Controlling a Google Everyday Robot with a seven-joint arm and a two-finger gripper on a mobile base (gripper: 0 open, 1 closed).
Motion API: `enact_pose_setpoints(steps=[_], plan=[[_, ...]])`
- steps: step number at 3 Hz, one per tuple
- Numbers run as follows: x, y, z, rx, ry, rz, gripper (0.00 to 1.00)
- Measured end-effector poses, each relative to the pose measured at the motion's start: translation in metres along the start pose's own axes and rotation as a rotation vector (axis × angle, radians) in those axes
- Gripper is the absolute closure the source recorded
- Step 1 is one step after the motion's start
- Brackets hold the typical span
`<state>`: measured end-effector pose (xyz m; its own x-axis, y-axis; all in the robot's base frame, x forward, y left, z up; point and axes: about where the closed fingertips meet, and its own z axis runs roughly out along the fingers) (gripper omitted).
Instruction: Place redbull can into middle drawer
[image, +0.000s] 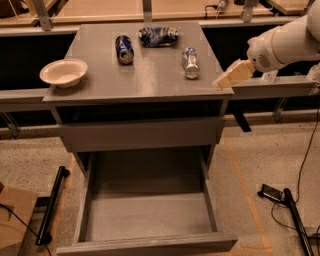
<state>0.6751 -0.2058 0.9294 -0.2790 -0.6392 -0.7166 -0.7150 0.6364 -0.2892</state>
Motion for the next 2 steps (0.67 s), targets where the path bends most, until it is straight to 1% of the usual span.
enact_pose_setpoints(steps=[1, 2], plan=[[-0.004, -0.031, 0.037, 0.037, -0.049, 0.084, 0.0], [-0.008, -0.05, 0.081, 0.035, -0.077, 0.177, 0.0]])
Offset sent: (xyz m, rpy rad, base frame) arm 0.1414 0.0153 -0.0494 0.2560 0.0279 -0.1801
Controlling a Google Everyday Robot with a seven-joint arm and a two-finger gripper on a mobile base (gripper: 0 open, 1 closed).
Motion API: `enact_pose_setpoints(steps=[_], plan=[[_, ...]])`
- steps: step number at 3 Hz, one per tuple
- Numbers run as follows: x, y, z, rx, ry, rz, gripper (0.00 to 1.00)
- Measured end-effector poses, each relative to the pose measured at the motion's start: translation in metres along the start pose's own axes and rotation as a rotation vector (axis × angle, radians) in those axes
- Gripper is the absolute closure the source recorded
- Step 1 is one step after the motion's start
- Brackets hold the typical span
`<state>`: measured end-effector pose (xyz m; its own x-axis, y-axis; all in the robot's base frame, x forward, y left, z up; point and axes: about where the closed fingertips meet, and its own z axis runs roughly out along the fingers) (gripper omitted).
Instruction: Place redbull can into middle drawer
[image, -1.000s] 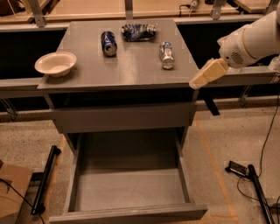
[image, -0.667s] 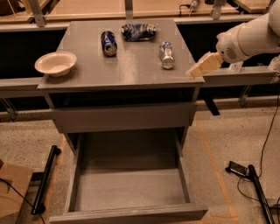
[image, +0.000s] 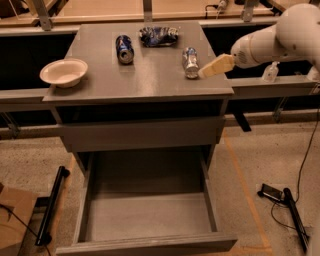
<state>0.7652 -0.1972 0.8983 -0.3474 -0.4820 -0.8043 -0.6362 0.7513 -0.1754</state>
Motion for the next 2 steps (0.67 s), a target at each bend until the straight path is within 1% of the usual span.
enact_pose_setpoints(steps=[1, 2], plan=[[-0.01, 0.0, 0.038, -0.027, -0.009, 0.041, 0.0], [-0.026, 0.013, 0.068, -0.072, -0.02, 0.044, 0.0]])
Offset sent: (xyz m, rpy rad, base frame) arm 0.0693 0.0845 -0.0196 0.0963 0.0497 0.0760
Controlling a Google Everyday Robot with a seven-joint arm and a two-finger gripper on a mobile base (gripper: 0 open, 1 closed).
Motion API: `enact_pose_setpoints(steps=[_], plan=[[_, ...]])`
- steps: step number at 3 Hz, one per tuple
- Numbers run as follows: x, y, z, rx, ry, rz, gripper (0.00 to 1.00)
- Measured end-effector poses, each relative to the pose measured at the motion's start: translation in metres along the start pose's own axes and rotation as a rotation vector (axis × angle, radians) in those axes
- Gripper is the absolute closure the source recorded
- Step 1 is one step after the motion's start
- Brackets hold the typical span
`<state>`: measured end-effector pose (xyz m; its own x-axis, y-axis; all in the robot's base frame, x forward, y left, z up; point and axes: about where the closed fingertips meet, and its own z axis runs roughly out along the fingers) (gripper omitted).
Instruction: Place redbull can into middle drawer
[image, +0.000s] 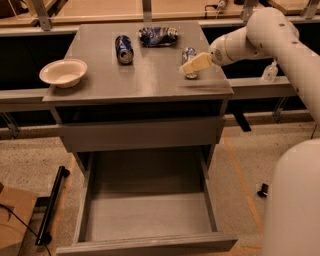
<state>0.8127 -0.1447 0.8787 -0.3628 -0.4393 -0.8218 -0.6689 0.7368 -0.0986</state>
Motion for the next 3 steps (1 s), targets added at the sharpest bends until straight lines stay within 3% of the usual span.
enact_pose_setpoints(steps=[1, 3], plan=[[-0.009, 0.017, 0.025, -0.046, 0.005, -0.006, 0.0], [0.013, 0.028, 0.061, -0.103, 0.074, 0.058, 0.42]])
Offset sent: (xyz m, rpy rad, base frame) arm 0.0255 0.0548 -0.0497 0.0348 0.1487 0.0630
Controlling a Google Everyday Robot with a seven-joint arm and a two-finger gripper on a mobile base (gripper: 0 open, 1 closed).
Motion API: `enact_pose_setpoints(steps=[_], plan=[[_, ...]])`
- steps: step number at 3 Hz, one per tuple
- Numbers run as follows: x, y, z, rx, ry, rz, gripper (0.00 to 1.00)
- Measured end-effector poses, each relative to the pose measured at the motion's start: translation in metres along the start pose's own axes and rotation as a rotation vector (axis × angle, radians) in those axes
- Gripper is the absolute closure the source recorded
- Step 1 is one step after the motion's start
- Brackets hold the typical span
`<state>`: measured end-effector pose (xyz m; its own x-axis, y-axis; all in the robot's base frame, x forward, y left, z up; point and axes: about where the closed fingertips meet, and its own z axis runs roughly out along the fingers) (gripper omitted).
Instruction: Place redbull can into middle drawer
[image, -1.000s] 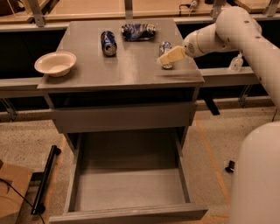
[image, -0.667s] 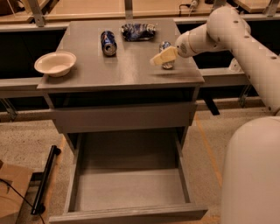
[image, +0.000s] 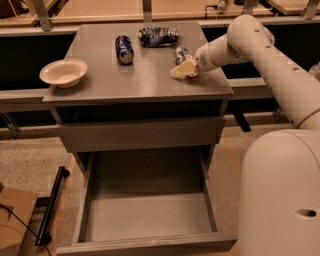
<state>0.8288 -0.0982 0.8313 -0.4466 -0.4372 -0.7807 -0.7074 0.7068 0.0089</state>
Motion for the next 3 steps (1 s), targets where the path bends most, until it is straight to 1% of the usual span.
enact_pose_setpoints(steps=[2, 3], plan=[[-0.0013, 0.0008, -0.0027, 0.005, 0.003, -0.008, 0.87], [-0.0028, 0.0023, -0.0067, 0.005, 0.004, -0.016, 1.0]])
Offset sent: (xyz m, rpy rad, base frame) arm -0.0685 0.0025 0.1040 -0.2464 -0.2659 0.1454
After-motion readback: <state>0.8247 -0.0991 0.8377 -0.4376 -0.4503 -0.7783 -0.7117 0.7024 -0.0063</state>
